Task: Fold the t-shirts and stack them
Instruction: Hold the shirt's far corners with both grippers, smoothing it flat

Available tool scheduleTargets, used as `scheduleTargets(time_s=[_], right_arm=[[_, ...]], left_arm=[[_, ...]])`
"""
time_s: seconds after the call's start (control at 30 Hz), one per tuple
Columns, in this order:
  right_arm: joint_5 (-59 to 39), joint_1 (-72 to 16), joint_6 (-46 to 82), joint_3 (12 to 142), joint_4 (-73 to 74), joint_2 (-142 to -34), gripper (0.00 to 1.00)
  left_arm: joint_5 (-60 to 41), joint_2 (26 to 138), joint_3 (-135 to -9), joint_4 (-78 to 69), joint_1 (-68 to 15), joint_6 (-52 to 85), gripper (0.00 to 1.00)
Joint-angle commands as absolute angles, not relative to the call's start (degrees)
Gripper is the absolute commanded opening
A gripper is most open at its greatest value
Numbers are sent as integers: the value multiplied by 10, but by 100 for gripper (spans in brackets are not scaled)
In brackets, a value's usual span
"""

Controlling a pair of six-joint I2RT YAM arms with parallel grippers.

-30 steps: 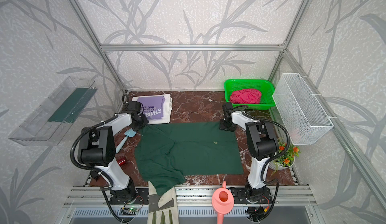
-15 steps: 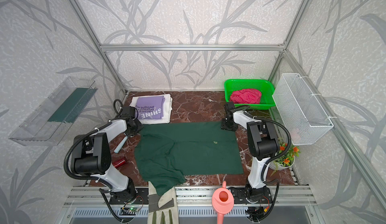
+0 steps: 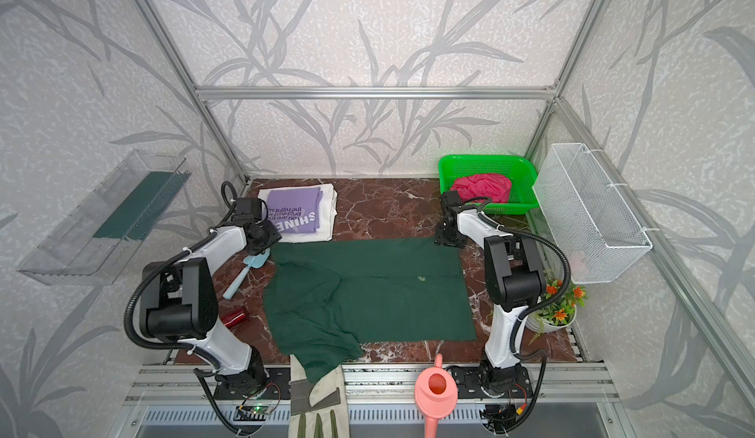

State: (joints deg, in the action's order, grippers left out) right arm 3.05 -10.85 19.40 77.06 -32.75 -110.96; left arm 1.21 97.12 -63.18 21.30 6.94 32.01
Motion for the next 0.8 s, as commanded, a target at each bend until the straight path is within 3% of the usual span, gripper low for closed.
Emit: scheduleTargets(time_s=[0.0, 0.17, 0.27, 0.47, 0.57, 0.77], right_arm=[[40, -102, 187, 784, -344, -1130, 60], [32, -98, 188, 799, -353, -1150, 61], [28, -97, 192, 806, -357, -1159, 61], [39, -96, 193, 834, -379, -1180, 59], [26, -92, 190, 838, -382, -1186, 49], [10, -82, 177, 821, -366, -1174, 20]], left_arm=[[-6, 1000, -651, 224, 71, 307, 54], [-5, 1026, -660, 235, 69, 309, 53], [2, 1026, -652, 234, 69, 316, 45], [-8, 1035, -651, 232, 68, 324, 14], [-10, 1033, -652, 234, 69, 324, 0], [-6, 1001, -650, 249, 69, 315, 0]])
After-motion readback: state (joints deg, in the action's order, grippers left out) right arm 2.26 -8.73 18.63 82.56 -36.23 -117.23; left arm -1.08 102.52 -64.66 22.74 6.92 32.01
